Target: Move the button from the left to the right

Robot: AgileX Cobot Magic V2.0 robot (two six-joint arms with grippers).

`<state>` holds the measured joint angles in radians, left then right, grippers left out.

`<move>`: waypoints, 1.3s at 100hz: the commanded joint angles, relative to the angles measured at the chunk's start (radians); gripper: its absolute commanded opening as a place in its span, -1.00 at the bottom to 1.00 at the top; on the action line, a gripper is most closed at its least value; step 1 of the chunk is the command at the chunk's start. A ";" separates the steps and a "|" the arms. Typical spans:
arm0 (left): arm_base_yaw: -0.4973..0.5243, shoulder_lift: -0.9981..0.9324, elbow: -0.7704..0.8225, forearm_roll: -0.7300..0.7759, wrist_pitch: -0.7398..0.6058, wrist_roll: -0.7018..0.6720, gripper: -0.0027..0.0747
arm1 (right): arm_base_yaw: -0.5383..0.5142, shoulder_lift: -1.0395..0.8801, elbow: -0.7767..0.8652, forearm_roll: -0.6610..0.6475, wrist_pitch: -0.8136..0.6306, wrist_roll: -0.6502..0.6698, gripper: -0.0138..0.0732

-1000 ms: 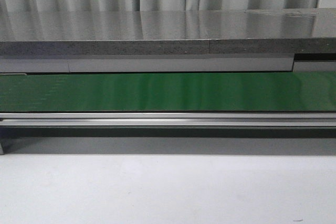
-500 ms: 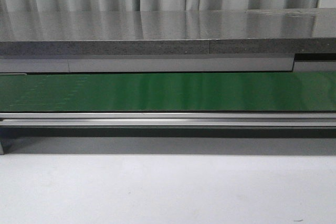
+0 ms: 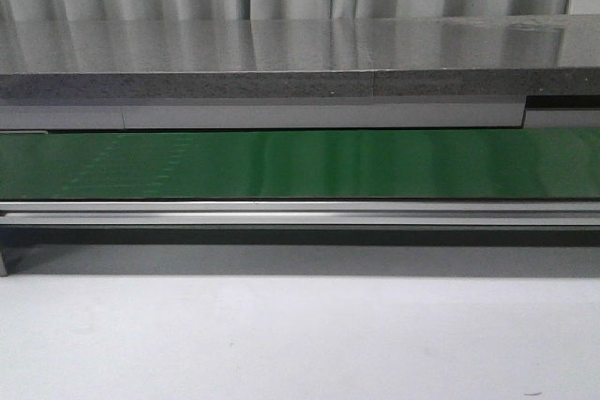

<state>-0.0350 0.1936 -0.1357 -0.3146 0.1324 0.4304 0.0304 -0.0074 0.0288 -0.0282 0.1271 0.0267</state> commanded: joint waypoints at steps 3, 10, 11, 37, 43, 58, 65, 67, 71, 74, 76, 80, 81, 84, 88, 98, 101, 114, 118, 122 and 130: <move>-0.009 0.012 -0.029 -0.015 -0.078 -0.003 -0.92 | 0.000 -0.019 0.001 -0.011 -0.074 0.001 -0.84; -0.009 0.012 -0.029 -0.015 -0.078 -0.003 -0.92 | 0.000 -0.019 0.001 -0.011 -0.074 0.001 -0.84; -0.009 0.012 -0.029 -0.015 -0.078 -0.003 -0.92 | 0.000 -0.019 0.001 -0.011 -0.074 0.001 -0.84; -0.009 0.012 -0.029 -0.015 -0.078 -0.003 -0.92 | 0.000 -0.019 0.001 -0.011 -0.074 0.001 -0.84; -0.009 0.012 -0.029 -0.015 -0.078 -0.003 -0.92 | 0.000 -0.019 0.001 -0.011 -0.074 0.001 -0.84; -0.009 0.012 -0.029 -0.015 -0.103 -0.003 -0.92 | 0.000 -0.019 0.001 -0.011 -0.074 0.001 -0.84; -0.009 0.012 -0.029 -0.005 -0.103 -0.003 -0.92 | 0.000 -0.019 0.001 -0.011 -0.074 0.001 -0.84; -0.009 0.012 -0.029 0.001 -0.103 -0.008 -0.92 | 0.000 -0.019 0.001 -0.011 -0.074 0.001 -0.84; -0.009 0.012 -0.029 0.037 -0.101 -0.040 -0.92 | 0.000 -0.019 0.001 -0.011 -0.074 0.001 -0.84; -0.009 0.012 -0.027 0.078 -0.099 -0.083 -0.92 | 0.000 -0.019 0.001 -0.011 -0.074 0.001 -0.84; -0.009 0.012 -0.027 0.114 -0.099 -0.123 -0.92 | 0.000 -0.019 0.001 -0.011 -0.074 0.001 -0.84; -0.009 0.012 -0.027 0.190 -0.101 -0.211 -0.92 | 0.000 -0.019 0.001 -0.011 -0.074 0.001 -0.84; -0.009 0.012 -0.025 0.202 -0.101 -0.225 -0.92 | 0.000 -0.019 0.001 -0.011 -0.074 0.001 -0.84; -0.009 0.012 -0.022 0.246 -0.101 -0.280 -0.92 | 0.000 -0.019 0.001 -0.011 -0.074 0.001 -0.84; -0.009 0.012 -0.015 0.298 -0.111 -0.347 -0.92 | 0.000 -0.019 0.001 -0.011 -0.074 0.001 -0.84; -0.009 0.010 0.016 0.356 -0.157 -0.430 -0.92 | 0.000 -0.019 0.001 -0.011 -0.074 0.001 -0.84; -0.009 0.003 0.028 0.356 -0.178 -0.439 -0.92 | 0.000 -0.019 0.001 -0.011 -0.074 0.001 -0.84; -0.023 -0.050 0.076 0.356 -0.205 -0.452 -0.92 | 0.000 -0.019 0.001 -0.011 -0.074 0.001 -0.84; -0.031 -0.074 0.090 0.356 -0.205 -0.452 -0.92 | 0.000 -0.019 0.001 -0.011 -0.074 0.001 -0.84; -0.038 -0.098 0.101 0.356 -0.203 -0.452 -0.92 | 0.000 -0.019 0.001 -0.011 -0.074 0.001 -0.84; -0.043 -0.146 0.128 0.356 -0.201 -0.452 -0.92 | 0.000 -0.019 0.001 -0.011 -0.074 0.001 -0.84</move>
<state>-0.0636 0.0760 -0.0044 0.0384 0.0216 -0.0075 0.0304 -0.0074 0.0288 -0.0282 0.1271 0.0267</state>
